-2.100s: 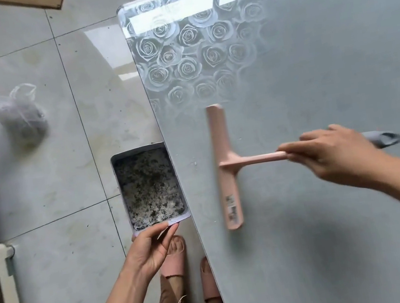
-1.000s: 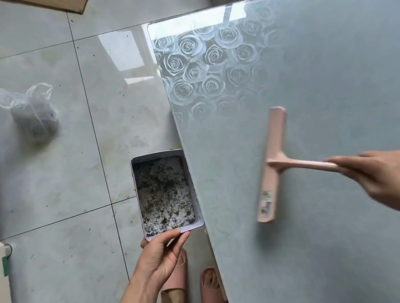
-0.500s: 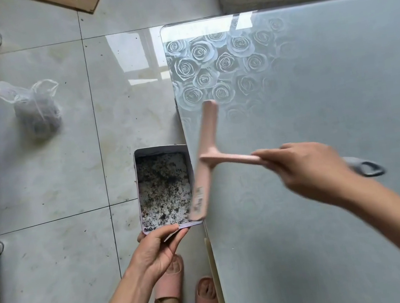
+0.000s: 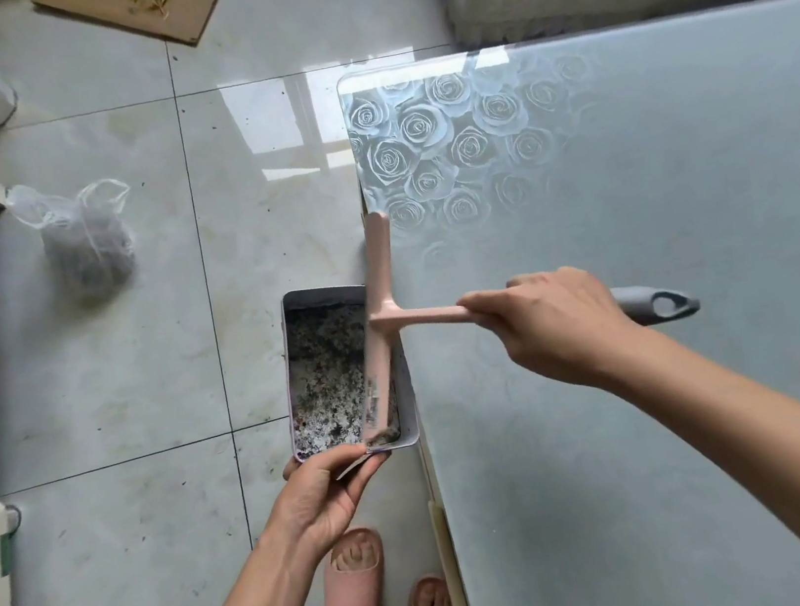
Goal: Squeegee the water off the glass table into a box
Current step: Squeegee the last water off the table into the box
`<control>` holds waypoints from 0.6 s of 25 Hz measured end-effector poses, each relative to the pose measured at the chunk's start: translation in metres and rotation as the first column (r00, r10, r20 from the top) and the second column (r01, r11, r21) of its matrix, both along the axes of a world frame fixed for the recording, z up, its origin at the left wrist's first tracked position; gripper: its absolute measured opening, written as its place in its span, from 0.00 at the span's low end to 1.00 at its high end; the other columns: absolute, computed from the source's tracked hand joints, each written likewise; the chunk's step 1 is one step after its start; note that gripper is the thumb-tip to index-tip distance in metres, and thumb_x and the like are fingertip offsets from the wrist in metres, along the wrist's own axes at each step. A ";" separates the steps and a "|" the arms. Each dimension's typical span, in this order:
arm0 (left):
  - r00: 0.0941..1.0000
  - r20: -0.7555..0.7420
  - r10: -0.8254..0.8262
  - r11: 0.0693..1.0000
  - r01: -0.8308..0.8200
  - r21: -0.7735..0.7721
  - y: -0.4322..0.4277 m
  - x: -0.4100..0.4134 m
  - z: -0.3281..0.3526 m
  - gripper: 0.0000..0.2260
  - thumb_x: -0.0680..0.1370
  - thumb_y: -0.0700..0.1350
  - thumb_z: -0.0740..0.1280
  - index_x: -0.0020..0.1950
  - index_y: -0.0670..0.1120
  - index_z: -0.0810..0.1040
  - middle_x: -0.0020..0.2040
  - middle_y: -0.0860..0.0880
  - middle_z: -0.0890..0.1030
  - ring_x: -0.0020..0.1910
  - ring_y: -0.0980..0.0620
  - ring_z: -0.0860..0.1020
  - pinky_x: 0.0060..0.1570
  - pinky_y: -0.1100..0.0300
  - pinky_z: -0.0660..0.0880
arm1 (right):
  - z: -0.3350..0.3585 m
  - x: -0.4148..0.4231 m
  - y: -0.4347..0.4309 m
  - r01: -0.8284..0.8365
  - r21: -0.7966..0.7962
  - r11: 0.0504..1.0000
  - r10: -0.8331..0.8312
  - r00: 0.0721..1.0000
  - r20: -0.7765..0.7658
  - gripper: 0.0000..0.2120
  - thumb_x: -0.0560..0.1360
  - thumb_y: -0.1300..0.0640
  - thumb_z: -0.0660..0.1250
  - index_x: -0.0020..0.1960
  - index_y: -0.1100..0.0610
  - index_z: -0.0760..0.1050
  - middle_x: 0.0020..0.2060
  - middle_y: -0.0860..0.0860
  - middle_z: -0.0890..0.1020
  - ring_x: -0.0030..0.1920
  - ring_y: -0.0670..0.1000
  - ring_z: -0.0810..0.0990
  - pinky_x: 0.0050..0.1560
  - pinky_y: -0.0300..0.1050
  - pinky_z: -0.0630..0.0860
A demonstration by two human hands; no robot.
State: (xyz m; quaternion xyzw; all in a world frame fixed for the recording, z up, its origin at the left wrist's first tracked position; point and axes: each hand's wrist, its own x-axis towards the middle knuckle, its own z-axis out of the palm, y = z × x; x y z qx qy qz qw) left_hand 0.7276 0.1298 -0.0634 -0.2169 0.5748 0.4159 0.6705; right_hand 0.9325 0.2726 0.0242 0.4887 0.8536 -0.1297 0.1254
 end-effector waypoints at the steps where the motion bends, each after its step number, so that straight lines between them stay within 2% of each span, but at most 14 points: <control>1: 1.000 -0.007 0.017 1.000 -0.017 -0.010 0.000 -0.003 0.000 0.09 0.75 0.25 0.57 0.53 0.30 0.72 0.55 0.29 0.74 0.50 0.34 0.79 0.34 0.53 0.82 | 0.005 0.004 0.000 0.067 -0.011 0.998 -0.067 0.996 -0.056 0.14 0.81 0.43 0.51 0.61 0.40 0.71 0.41 0.49 0.79 0.46 0.57 0.78 0.36 0.47 0.66; 2: 1.000 0.005 0.015 1.000 -0.015 -0.021 0.000 -0.007 0.005 0.08 0.75 0.25 0.57 0.51 0.31 0.72 0.56 0.29 0.72 0.55 0.32 0.76 0.34 0.53 0.81 | 0.013 0.016 -0.002 0.150 -0.053 0.987 -0.156 0.981 -0.116 0.13 0.80 0.43 0.53 0.62 0.38 0.69 0.44 0.48 0.81 0.48 0.58 0.79 0.38 0.48 0.70; 4: 0.999 0.032 -0.011 0.999 0.013 -0.042 -0.003 -0.014 0.019 0.08 0.75 0.26 0.56 0.41 0.30 0.73 0.55 0.29 0.72 0.52 0.31 0.76 0.32 0.54 0.81 | 0.031 0.049 -0.013 0.297 -0.108 0.949 -0.312 0.933 -0.180 0.13 0.79 0.42 0.55 0.62 0.33 0.67 0.48 0.47 0.83 0.50 0.58 0.79 0.41 0.50 0.74; 6: 0.999 0.034 -0.037 0.999 0.038 -0.033 -0.008 -0.022 0.041 0.14 0.75 0.26 0.57 0.31 0.30 0.75 0.52 0.28 0.74 0.44 0.32 0.80 0.32 0.54 0.81 | 0.049 0.083 -0.024 0.405 -0.133 0.905 -0.418 0.904 -0.093 0.14 0.78 0.41 0.55 0.62 0.30 0.68 0.52 0.46 0.83 0.54 0.57 0.79 0.44 0.50 0.73; 8: 0.997 0.014 -0.080 0.997 0.080 -0.013 -0.008 -0.027 0.066 0.17 0.73 0.27 0.58 0.26 0.31 0.77 0.50 0.28 0.76 0.42 0.31 0.81 0.33 0.54 0.82 | 0.065 0.111 -0.033 0.515 -0.172 0.840 -0.526 0.850 -0.029 0.15 0.79 0.41 0.54 0.64 0.31 0.68 0.57 0.45 0.81 0.58 0.56 0.78 0.48 0.50 0.73; 10: 0.992 0.005 -0.126 0.992 0.126 0.002 -0.002 -0.031 0.087 0.14 0.72 0.28 0.59 0.28 0.31 0.77 0.50 0.27 0.76 0.46 0.30 0.80 0.33 0.54 0.82 | 0.072 0.127 -0.040 0.576 -0.237 0.782 -0.598 0.801 -0.027 0.16 0.79 0.43 0.54 0.66 0.34 0.68 0.60 0.45 0.80 0.61 0.55 0.76 0.53 0.51 0.74; 12: 0.980 0.020 -0.196 0.980 0.195 0.023 0.014 -0.029 0.121 0.06 0.70 0.29 0.60 0.37 0.31 0.76 0.51 0.26 0.76 0.47 0.29 0.80 0.36 0.54 0.82 | 0.091 0.144 -0.053 0.618 -0.273 0.737 -0.656 0.751 -0.070 0.17 0.80 0.45 0.55 0.68 0.37 0.67 0.60 0.46 0.80 0.61 0.54 0.76 0.54 0.50 0.74; 14: 0.967 -0.017 -0.255 0.966 0.255 0.045 0.028 -0.023 0.148 0.07 0.69 0.30 0.60 0.45 0.33 0.74 0.51 0.26 0.77 0.46 0.29 0.80 0.38 0.50 0.82 | 0.104 0.157 -0.071 0.646 -0.275 0.713 -0.684 0.726 -0.070 0.21 0.79 0.47 0.58 0.71 0.40 0.65 0.58 0.47 0.80 0.59 0.54 0.77 0.54 0.47 0.73; 15: 0.953 -0.050 -0.299 0.951 0.302 0.062 0.038 -0.017 0.157 0.08 0.68 0.30 0.60 0.46 0.34 0.73 0.51 0.26 0.78 0.46 0.29 0.80 0.37 0.48 0.82 | 0.108 0.168 -0.078 0.666 -0.262 0.698 -0.701 0.710 -0.066 0.23 0.78 0.48 0.60 0.72 0.41 0.63 0.59 0.48 0.80 0.60 0.54 0.77 0.54 0.47 0.73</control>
